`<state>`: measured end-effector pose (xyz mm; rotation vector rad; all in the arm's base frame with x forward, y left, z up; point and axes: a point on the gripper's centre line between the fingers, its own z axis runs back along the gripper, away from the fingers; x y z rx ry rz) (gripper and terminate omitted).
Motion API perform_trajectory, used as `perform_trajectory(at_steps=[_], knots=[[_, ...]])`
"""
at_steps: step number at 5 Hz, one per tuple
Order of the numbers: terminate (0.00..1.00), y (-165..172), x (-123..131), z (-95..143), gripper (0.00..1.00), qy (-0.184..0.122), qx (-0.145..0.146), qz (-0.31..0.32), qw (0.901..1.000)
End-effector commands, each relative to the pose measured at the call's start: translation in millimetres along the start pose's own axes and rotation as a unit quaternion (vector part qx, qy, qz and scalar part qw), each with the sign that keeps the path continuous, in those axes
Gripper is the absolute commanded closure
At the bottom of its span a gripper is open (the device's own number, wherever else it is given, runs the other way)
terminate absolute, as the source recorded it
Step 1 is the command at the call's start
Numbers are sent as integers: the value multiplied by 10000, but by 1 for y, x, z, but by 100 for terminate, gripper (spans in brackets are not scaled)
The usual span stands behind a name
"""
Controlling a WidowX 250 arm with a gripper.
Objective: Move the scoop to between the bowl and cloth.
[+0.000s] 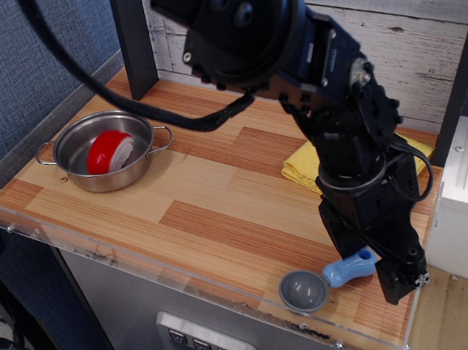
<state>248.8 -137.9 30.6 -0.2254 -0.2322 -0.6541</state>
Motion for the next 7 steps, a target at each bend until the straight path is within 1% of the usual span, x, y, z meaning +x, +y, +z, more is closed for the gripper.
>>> perform_trajectory(at_steps=[1,2,3,5,6,7], knots=[[0,13,4,-6,0,-128,426,35,9990],[0,15,8,-14,0,-69,469,-21,9989],[0,14,8,-19,100,52,504,-152,9986],[0,12,8,-18,100,105,442,-202,9988],[0,10,10,-11,100,78,363,-198,9991],[0,11,19,9,100,-91,442,-87,9989]])
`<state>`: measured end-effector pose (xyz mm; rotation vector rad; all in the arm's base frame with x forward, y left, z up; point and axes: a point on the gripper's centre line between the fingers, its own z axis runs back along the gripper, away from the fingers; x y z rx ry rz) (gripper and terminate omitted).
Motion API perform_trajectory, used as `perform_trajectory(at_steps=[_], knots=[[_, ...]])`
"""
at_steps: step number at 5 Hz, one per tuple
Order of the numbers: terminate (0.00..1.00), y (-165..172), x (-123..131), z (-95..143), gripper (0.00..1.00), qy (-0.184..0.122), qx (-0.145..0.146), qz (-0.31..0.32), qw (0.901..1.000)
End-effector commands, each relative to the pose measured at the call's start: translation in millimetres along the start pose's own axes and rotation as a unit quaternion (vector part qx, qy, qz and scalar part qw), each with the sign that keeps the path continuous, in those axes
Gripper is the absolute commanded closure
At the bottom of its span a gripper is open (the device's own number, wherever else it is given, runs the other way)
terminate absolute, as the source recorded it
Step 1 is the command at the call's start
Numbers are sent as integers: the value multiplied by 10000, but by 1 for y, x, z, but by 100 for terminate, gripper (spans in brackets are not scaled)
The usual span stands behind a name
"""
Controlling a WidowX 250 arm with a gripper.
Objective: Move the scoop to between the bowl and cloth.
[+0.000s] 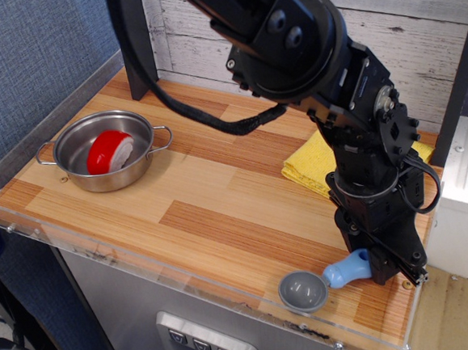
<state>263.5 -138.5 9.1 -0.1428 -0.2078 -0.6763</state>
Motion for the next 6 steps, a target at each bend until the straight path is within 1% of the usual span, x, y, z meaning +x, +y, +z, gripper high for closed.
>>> perform_trajectory(at_steps=[1,2,3,4,5,6], knots=[[0,6,20,50,100,-509,142,123,9985],[0,21,28,70,100,-713,138,330,9968],[0,44,28,86,100,-931,244,630,9934],[0,81,20,96,100,-1041,376,1084,9879],[0,110,11,100,100,-1045,500,1450,9826],[0,141,-3,102,100,-1036,631,1904,9742]])
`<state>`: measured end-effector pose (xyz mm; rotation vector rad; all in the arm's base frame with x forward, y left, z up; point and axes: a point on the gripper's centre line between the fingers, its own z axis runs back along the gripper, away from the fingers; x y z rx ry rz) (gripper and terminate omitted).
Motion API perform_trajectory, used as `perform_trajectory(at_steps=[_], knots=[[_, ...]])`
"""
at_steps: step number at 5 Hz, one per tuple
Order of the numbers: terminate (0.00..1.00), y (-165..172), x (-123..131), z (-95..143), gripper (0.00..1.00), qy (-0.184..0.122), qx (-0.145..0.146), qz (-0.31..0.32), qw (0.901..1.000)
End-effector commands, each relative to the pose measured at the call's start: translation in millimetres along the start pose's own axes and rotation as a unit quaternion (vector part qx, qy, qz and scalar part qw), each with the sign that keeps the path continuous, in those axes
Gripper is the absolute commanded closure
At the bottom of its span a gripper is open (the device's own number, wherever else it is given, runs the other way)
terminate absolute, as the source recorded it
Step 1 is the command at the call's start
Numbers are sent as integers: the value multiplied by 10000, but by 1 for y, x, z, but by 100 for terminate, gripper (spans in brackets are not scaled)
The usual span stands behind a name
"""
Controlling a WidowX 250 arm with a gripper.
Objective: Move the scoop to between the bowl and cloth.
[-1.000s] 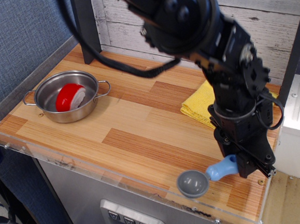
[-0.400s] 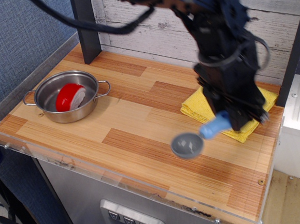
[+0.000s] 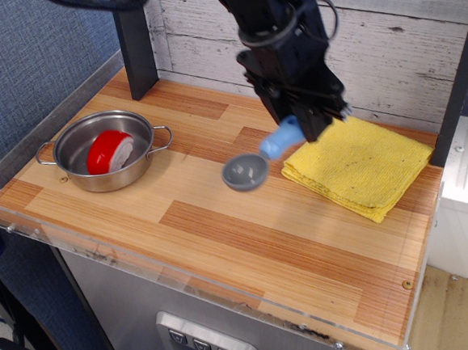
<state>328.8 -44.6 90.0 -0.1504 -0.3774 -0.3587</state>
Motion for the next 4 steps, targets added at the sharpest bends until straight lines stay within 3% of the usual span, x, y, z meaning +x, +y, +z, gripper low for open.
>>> perform_trajectory(at_steps=[1,4], knots=[[0,63,-8,7,100,-147,332,730,9967],[0,102,3,-30,100,-21,545,1308,9899]])
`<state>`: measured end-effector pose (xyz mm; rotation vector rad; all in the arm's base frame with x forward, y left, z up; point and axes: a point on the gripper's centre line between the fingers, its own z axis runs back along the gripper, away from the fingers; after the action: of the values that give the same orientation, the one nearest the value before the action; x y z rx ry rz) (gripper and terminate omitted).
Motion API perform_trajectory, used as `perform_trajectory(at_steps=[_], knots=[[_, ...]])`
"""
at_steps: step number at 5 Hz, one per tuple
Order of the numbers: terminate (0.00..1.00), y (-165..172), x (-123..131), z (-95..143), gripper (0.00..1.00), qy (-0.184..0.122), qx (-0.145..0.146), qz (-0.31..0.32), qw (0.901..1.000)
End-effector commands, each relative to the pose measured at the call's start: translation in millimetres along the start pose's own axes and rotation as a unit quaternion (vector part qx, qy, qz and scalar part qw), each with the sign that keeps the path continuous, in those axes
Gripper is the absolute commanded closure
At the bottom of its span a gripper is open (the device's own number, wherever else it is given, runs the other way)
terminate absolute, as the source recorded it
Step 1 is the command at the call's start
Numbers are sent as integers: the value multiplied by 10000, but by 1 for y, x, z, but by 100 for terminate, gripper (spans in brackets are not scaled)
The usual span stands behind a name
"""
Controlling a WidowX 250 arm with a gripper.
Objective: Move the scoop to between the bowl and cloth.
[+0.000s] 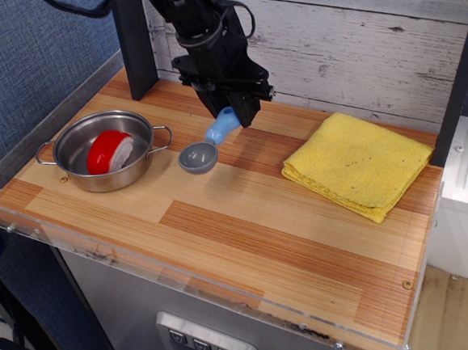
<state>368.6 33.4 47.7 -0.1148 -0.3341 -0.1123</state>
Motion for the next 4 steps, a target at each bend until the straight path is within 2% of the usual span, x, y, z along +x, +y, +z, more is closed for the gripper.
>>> perform_trajectory(at_steps=[1,3,4], knots=[[0,13,19,-6,100,-157,204,233,9994],[0,6,8,-27,100,-36,334,379,9987],[0,4,4,-31,100,52,508,448,9977]])
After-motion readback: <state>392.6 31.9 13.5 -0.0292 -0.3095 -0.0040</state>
